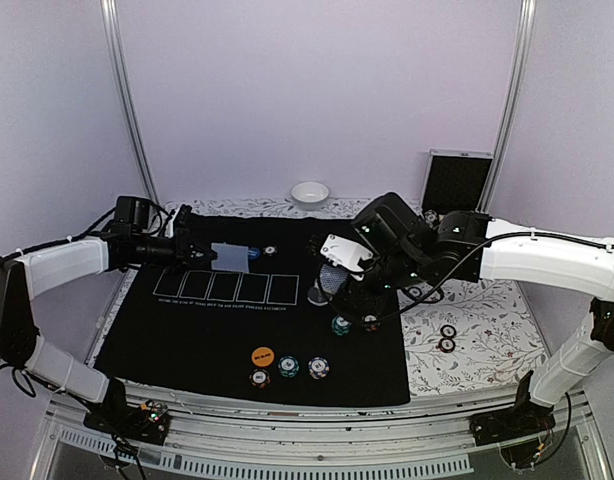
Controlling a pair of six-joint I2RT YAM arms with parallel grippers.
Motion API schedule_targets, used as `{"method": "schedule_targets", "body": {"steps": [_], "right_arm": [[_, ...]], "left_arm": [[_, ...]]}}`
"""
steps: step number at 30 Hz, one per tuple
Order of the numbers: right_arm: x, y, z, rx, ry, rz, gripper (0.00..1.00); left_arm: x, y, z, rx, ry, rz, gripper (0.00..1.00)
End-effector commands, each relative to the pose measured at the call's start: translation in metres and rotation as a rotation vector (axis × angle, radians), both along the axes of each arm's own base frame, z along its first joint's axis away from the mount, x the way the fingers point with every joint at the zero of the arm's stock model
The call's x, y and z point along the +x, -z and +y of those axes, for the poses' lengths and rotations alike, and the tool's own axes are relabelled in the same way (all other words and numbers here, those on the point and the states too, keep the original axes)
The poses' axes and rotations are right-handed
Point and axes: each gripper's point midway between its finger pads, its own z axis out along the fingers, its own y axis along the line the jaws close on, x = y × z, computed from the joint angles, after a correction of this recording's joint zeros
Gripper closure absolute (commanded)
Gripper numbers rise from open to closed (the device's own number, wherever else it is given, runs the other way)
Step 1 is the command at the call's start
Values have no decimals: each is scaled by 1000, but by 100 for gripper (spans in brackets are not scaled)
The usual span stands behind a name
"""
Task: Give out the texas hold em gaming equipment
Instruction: Distribute the poker card in the big blind area.
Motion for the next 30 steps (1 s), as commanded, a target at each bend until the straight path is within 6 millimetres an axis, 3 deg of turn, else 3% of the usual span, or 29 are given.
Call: {"method": "schedule_targets", "body": {"steps": [1,7,14,30], "right_arm": [[2,-12,-3,39,15,-16,96],[2,-7,-2,27,11,-13,96],[1,-9,-4,29,11,-16,96],[2,-7,-8,26,23,-17,97]], "left_arm": [[-18,11,3,21,11,18,100],[-28,20,7,36,-4,35,100],[-17,11,4,10,-6,11,100],[-10,12,4,12,-8,16,100]]}}
